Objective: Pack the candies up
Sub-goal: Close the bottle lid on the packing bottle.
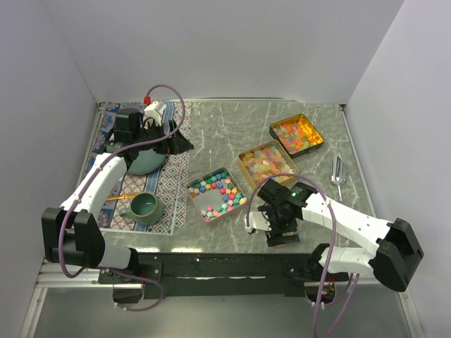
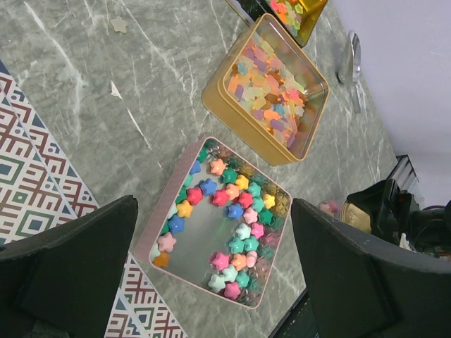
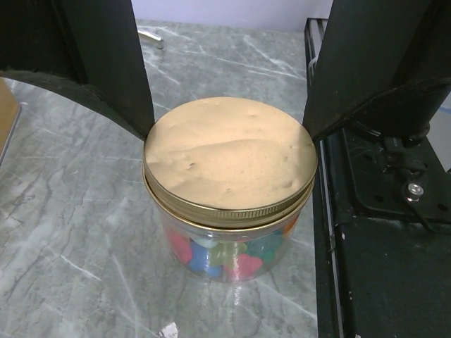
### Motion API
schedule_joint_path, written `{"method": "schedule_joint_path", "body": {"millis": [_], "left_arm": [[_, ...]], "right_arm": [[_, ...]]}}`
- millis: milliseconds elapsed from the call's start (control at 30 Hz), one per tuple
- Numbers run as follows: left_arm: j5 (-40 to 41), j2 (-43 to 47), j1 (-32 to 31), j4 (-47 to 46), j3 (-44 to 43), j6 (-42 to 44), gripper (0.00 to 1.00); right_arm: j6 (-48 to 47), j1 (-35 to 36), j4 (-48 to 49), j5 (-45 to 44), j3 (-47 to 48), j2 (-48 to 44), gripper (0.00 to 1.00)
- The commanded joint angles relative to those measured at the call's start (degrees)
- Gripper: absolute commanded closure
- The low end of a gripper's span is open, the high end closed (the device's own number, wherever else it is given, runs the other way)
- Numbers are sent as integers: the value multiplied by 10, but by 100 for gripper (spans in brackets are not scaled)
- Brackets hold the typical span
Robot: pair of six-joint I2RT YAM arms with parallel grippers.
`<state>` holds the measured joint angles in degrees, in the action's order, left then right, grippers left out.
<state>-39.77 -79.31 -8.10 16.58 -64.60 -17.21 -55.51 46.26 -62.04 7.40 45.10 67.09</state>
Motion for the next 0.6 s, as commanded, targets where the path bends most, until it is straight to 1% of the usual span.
{"method": "schedule_joint_path", "body": {"millis": [0, 33, 167, 233, 267, 367, 400, 433, 467, 500, 567], "left_arm": [[0, 22, -3, -21, 6, 4, 3], [0, 22, -3, -22, 7, 4, 3], [-4, 22, -3, -23, 8, 3, 3], [-7, 21, -3, -20, 6, 4, 3], [-10, 21, -3, -18, 5, 7, 3], [-44, 23, -3, -20, 6, 11, 3], [-61, 36, -4, -43, 19, 10, 3], [-95, 47, -6, -64, 33, 9, 3], [-106, 76, -10, -85, 50, 12, 3], [-106, 89, -23, -120, 82, 15, 3], [-104, 106, -37, -133, 103, 10, 3]], "right_arm": [[7, 4, 6, -16, -14, 1, 19], [9, 4, 6, -15, -13, 0, 19], [21, 3, 7, -11, -2, -4, 8], [22, 2, 0, -8, -2, -9, 5], [21, 1, -4, -9, -5, -13, 0], [16, -9, -16, -13, -15, -27, 0], [12, -14, -19, -15, -18, -34, 0], [8, -18, -22, -17, -22, -41, 0], [4, -23, -24, -18, -28, -56, 0], [-2, -33, -27, -19, -32, -63, 0], [-11, -48, -32, -25, -42, -83, 0]]}}
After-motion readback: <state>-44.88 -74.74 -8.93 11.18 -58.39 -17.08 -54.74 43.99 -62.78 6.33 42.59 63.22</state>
